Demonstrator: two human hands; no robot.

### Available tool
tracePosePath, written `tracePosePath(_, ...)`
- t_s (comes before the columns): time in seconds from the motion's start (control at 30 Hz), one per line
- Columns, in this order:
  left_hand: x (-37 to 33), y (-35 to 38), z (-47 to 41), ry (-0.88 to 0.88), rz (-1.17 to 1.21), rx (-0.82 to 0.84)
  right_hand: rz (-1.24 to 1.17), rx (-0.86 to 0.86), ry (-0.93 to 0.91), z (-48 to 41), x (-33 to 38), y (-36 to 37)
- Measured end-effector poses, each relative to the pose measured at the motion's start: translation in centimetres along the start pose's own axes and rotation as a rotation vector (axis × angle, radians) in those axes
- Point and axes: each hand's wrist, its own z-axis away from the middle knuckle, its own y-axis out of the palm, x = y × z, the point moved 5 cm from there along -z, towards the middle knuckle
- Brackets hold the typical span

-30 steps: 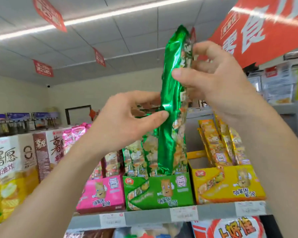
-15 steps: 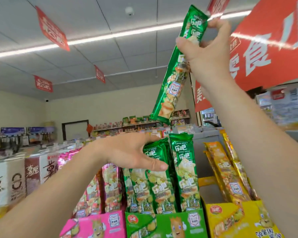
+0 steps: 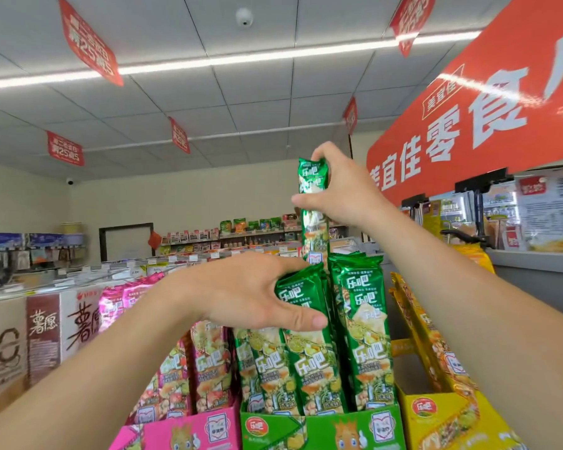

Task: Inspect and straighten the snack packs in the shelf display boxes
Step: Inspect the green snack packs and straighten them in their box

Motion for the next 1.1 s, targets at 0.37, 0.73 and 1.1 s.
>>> tracePosePath(0.37,0.3,0.1,-0.6,0.007,0.024,-0.072,-0.032,0.394,0.102,2.8,-2.0,1.5)
tracePosePath(0.73,-0.7,-0.7,-1.0,0.057,-0.019,-0.119,0.090,0.705,0.171,4.7,-2.2,1.8)
tracePosePath(1.1,-2.7,-0.4,-1.5,0.171,-0.066,-0.220,-0.076,0.901,0.275,7.3,-0.4,1.0)
